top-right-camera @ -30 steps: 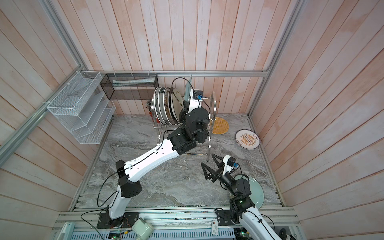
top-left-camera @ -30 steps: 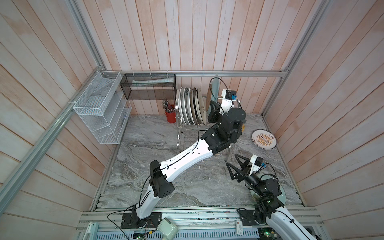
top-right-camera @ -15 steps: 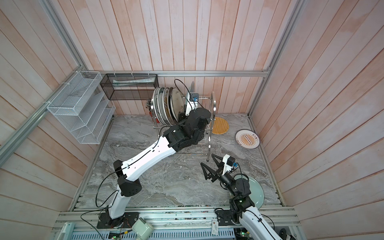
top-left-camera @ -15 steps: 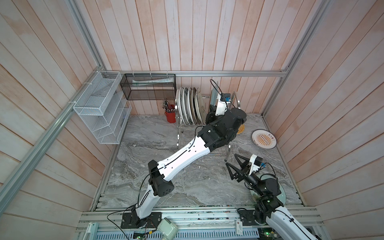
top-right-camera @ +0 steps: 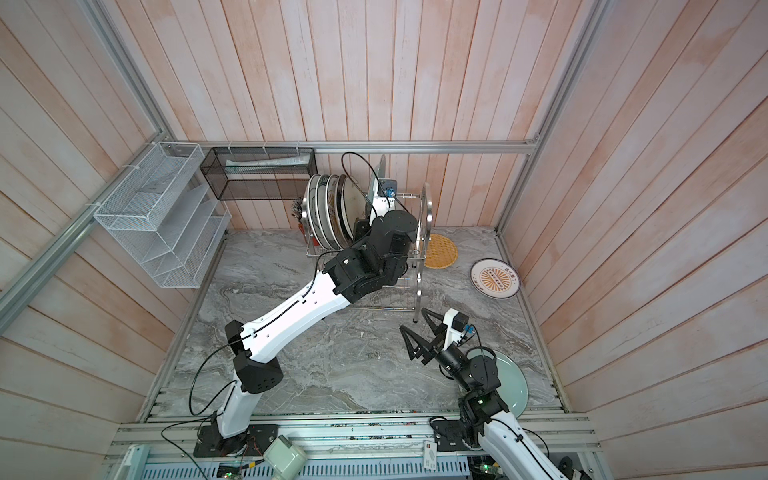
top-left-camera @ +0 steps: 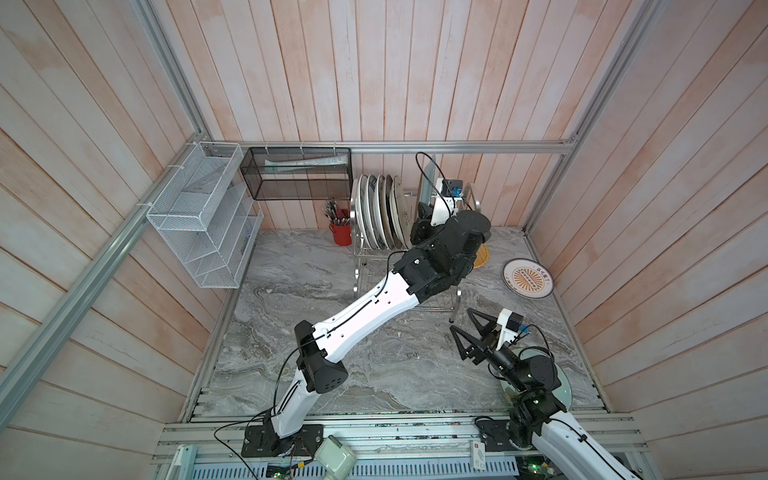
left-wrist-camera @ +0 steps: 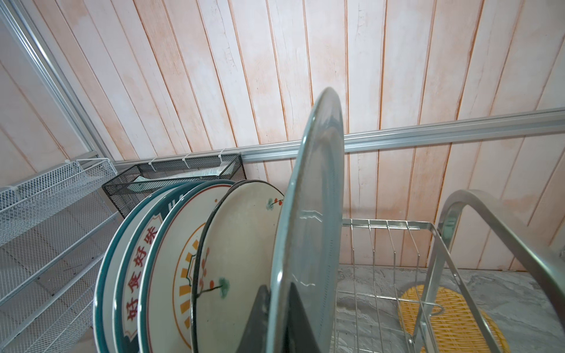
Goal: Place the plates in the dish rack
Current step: 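Open the left gripper and release the teal plate in the rack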
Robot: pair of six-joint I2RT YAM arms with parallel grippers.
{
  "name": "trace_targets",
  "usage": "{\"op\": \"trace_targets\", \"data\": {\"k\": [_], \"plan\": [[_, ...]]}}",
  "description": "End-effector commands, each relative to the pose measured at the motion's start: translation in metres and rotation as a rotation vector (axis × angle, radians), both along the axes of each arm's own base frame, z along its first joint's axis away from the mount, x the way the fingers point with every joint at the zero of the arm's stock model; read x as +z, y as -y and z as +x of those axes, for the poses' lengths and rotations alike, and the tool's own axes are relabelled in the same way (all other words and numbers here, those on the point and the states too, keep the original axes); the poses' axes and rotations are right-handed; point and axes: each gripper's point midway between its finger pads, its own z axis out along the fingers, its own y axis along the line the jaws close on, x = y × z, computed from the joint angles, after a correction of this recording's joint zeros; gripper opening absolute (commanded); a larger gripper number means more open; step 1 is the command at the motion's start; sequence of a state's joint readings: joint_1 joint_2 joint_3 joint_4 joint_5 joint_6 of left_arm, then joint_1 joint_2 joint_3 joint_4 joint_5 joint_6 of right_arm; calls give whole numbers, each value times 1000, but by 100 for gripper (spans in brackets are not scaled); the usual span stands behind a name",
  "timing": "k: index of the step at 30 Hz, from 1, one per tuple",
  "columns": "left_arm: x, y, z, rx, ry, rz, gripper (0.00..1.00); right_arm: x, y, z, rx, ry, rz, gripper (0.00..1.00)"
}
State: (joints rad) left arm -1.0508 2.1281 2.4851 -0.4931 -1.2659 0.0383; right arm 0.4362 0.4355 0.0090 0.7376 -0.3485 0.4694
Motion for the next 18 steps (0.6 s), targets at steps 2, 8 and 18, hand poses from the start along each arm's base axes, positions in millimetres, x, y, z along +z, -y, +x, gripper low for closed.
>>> {"op": "trace_targets", "data": {"k": [2,8,18], "plan": [[44,-33,-14,44,79,-148,0,2,0,-2,-2,26,7,98],[40,-38,-10,41,66,-157,0,2,0,-2,-2,25,4,98],[19,-38,-2,14,13,-191,0,0,-2,-1,-1,21,-3,98]]}}
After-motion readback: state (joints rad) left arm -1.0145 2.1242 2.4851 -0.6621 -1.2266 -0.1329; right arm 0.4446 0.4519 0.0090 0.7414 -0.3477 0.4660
